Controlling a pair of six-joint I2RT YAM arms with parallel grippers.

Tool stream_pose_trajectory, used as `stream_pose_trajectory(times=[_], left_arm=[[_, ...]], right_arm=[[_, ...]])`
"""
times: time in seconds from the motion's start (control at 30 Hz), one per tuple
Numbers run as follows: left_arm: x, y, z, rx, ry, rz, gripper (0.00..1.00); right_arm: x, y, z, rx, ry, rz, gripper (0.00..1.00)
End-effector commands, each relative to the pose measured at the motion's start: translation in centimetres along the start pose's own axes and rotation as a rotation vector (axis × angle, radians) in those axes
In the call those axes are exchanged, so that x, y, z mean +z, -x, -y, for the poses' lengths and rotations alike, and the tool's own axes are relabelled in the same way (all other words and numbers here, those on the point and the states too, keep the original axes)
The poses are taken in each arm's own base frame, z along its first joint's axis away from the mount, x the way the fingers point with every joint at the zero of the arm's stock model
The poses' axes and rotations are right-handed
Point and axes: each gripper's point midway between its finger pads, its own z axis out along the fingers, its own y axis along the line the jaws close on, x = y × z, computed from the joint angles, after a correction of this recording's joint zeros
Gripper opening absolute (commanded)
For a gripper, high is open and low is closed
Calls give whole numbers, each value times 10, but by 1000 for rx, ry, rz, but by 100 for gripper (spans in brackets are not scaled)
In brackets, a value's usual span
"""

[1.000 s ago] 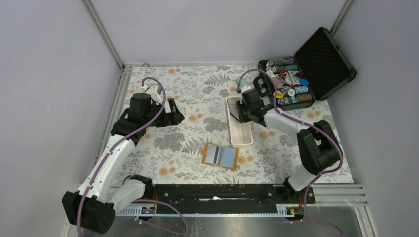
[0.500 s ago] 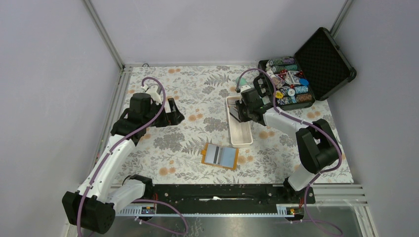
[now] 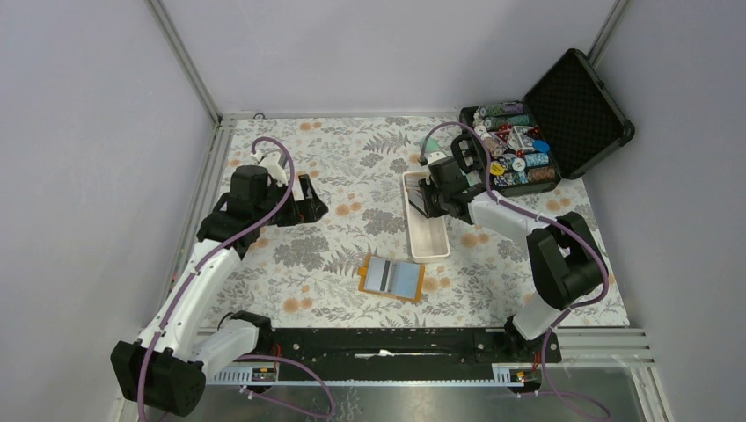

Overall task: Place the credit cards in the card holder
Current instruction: Pick up the credit card from the storage box.

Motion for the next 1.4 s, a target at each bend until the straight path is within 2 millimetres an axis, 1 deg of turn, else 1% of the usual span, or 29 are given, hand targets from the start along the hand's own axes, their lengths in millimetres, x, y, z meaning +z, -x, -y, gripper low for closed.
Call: stream_pose_trajectory(times=[0.0,0.4,0.57,0.87,0.97,1.07,1.17,1.23,1.37], left_arm=[[-3,12,6,13,-30,48,99],[-3,12,7,14,-33,49,99],[-3,11,7,13,-33,48,99],[-4,12,6,14,-31,50,99],[-3,11,6,14,-31,49,99],[-3,11,6,13,-31,49,99],[-3,11,6,14,-31,48,99],[-3,11,6,14,-31,48,99],[-3,11,6,13,-33,47,99]], right_arm=[[-8,13,-15,-19,45,37,32],[-15,12,-20,-43,23,38,32],[-11,9,-18,-48,4,28,32],[-6,13,-22,-57,-2,33,30],[-3,13,-19,-58,-30,33,27],[0,13,-14,-55,-62,28,19],[0,12,-13,-58,-71,22,15],[-1,12,-12,-57,-76,23,9],[-7,14,-12,-57,-72,35,2]])
